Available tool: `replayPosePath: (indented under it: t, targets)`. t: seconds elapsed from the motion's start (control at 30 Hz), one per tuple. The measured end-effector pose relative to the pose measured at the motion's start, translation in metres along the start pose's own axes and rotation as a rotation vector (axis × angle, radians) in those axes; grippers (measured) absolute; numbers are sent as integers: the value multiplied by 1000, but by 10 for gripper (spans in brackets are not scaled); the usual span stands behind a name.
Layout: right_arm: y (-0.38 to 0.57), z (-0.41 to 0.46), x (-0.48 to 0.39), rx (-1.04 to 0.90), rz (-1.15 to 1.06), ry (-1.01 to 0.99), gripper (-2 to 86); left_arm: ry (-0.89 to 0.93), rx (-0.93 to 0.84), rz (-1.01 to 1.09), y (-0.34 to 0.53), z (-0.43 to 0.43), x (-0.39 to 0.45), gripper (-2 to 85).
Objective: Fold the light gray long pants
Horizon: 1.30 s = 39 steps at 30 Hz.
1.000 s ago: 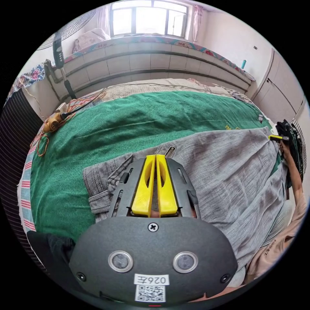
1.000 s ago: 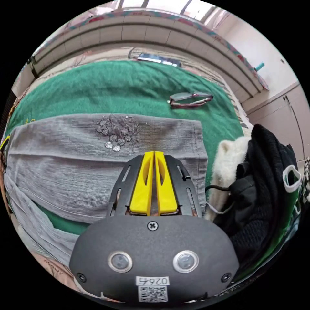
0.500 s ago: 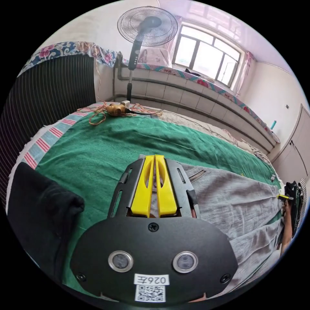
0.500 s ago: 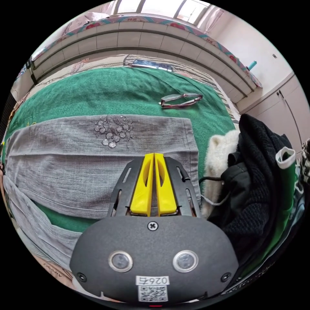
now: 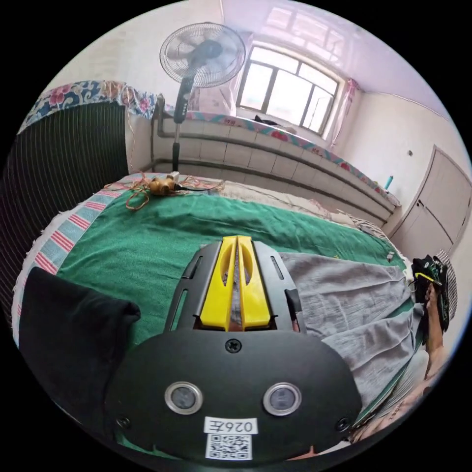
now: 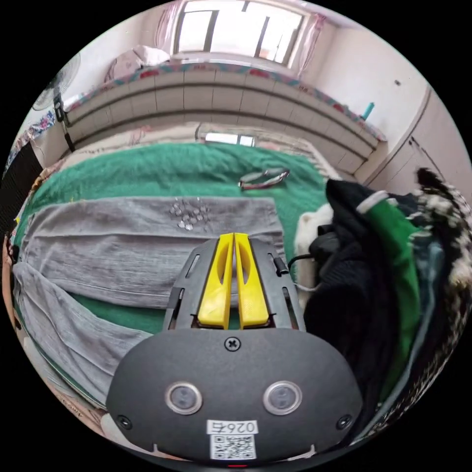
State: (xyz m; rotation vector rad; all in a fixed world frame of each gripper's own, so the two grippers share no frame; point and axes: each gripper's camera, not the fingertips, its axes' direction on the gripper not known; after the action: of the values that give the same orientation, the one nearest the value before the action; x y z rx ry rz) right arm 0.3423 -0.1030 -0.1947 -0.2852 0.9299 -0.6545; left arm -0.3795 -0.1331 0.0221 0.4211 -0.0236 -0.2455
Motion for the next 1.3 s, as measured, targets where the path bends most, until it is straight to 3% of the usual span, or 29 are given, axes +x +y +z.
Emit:
replayPosePath:
  t: [0.07,0.2,0.27,0.37,0.43,0.57,0.73,1.0,1.3]
  targets:
    - [38,-67,5,229,47,-8,-13,20,156,97,29,-76,23,-8]
    - [127,-166,14,566,31,-106,-13,-57,279,122,92,-164,34,-9]
    - [196,-213,18,746,10,-156,-11,42,315,74,134,-211,22,-10]
    - [271,-240,25,856,-10,-204,-10,210,365,24,185,-260,4,-9]
    - [303,-242,28,829,-17,-199,-9,210,340,-8,213,-275,-3,-9]
    - [333,-212,36,511,35,-232,-7,20,67,-162,255,-259,-21,-6]
    - [342,-161,44,432,204,-476,19,248,110,-251,284,-255,-38,61]
    - [286,-83,17,182,199,-317,77,310,14,-316,294,-232,-49,144]
    - [269,-12,17,2,197,-198,82,170,30,-471,298,-229,-77,158]
